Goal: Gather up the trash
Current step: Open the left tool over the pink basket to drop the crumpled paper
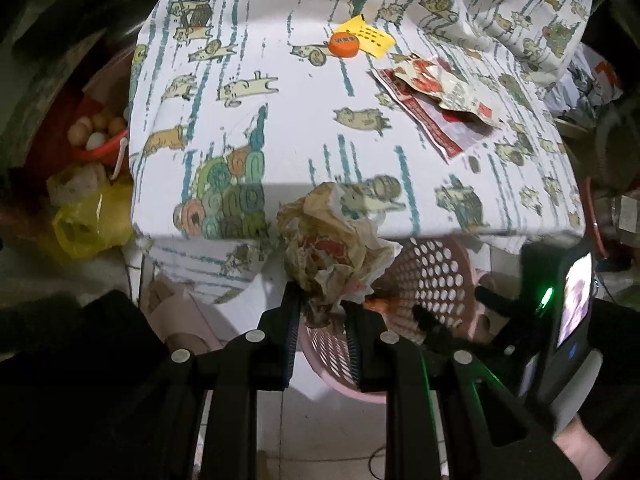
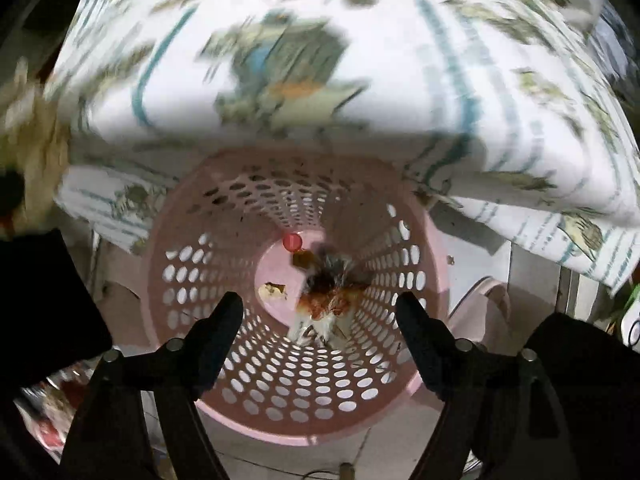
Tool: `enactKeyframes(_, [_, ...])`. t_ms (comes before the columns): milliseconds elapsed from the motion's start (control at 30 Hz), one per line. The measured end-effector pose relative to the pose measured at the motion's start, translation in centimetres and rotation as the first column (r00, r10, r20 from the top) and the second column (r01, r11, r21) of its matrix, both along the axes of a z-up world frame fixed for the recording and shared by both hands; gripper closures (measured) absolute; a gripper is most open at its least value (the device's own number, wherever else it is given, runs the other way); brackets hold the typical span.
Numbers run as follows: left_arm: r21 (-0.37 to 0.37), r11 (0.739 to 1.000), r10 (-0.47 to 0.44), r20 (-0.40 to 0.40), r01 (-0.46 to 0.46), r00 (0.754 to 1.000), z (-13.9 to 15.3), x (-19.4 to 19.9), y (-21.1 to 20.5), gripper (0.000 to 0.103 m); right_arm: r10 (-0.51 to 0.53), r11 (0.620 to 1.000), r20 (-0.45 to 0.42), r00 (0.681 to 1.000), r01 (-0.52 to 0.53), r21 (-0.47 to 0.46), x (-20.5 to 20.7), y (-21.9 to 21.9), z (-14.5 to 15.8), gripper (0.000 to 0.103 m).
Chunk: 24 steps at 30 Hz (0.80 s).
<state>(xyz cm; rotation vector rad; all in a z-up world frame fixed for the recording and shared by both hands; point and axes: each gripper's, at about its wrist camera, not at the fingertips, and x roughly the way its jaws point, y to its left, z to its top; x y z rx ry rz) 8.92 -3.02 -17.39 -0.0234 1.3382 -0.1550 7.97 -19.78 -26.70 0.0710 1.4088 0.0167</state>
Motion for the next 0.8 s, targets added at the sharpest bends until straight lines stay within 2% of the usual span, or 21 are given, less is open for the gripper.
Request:
enactKeyframes(133, [-0.011, 0.999, -0.040, -0.038, 0.040, 0.998, -0.2, -1.3, -0.8, 0.083, -0.033, 0.999, 0.015, 0.999, 0.033, 0.040, -0.5, -1.4, 4.4, 0.024])
enactKeyframes(233, [-0.012, 0.998, -0.058, -0.099, 0.058, 0.993, -2.0, -1.4, -1.7, 0.083, -0.032, 0.996, 0.109, 0.994, 0.023, 0.083, -0.9, -2.1, 8.6, 0.025])
enactKeyframes(333, [-0.007, 0.997, -0.072, -0.173, 0.072, 0.982, -4.9, -0.6, -2.8, 0.083, -0.060, 0.995, 0.243, 0.968, 0.037, 0.096, -1.3, -2.9, 12.8, 0.025])
enactKeyframes(467, [-0.013, 0.997, -0.082, -0.231, 0.081, 0.969, -7.4, 0.0, -3.9, 0.078, -0.096, 0.989, 0.303, 0.948, 0.056, 0.137, -0.9, -4.0, 15.2, 0.025])
enactKeyframes(500, [0.001, 0.996, -0.088, -0.236, 0.091, 0.968, -7.7, 0.0, -4.2, 0.074, -0.106, 0.987, 0.310, 0.945, 0.063, 0.146, -0.8, -4.2, 15.6, 0.025])
enactKeyframes(567, [0.014, 0.992, -0.120, -0.246, 0.127, 0.962, -8.1, 0.1, -5.1, 0.053, -0.113, 0.987, 0.314, 0.943, 0.070, 0.145, -0.7, -4.5, 15.8, 0.025])
enactKeyframes(600, [0.020, 0.991, -0.121, -0.243, 0.130, 0.962, -8.2, 0.1, -5.2, 0.037, -0.117, 0.987, 0.313, 0.942, 0.074, 0.144, -0.6, -4.7, 15.8, 0.025])
enactKeyframes(633, [0.032, 0.992, -0.114, -0.234, 0.125, 0.965, -8.1, 0.1, -5.3, 0.034, -0.122, 0.986, 0.311, 0.943, 0.080, 0.145, -0.4, -4.9, 15.7, 0.025])
enactKeyframes(800, [0.043, 0.994, -0.091, -0.203, 0.101, 0.975, -6.8, 0.4, -4.9, 0.033, -0.164, 0.980, 0.316, 0.934, 0.117, 0.162, -0.2, -6.0, 15.7, 0.025])
